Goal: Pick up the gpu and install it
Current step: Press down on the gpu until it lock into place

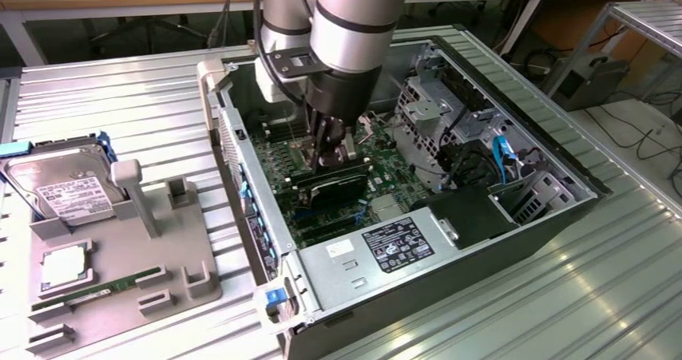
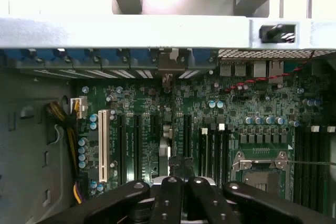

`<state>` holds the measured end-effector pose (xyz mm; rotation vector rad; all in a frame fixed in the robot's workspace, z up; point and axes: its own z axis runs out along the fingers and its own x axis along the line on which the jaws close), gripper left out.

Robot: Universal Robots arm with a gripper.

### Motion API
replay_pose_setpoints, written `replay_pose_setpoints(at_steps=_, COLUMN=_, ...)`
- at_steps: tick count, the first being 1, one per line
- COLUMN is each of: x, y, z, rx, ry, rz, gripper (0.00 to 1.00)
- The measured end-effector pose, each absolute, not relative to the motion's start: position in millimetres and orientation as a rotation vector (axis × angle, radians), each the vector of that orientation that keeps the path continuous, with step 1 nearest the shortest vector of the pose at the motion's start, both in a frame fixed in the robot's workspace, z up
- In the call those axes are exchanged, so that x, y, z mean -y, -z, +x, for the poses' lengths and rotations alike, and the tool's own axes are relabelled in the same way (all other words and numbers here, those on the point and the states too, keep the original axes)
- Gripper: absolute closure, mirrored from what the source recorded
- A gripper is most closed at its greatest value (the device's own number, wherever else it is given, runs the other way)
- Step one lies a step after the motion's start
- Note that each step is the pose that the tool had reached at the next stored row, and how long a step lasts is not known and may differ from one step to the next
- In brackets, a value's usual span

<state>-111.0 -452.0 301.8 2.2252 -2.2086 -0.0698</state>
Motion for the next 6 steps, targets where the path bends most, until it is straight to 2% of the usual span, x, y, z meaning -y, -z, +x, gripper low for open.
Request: replay_pose_setpoints(at_steps=6, x=452.0, y=-301.8, z=-111.0, rx=2.209, ry=0.070, rz=2.225, gripper=0.89)
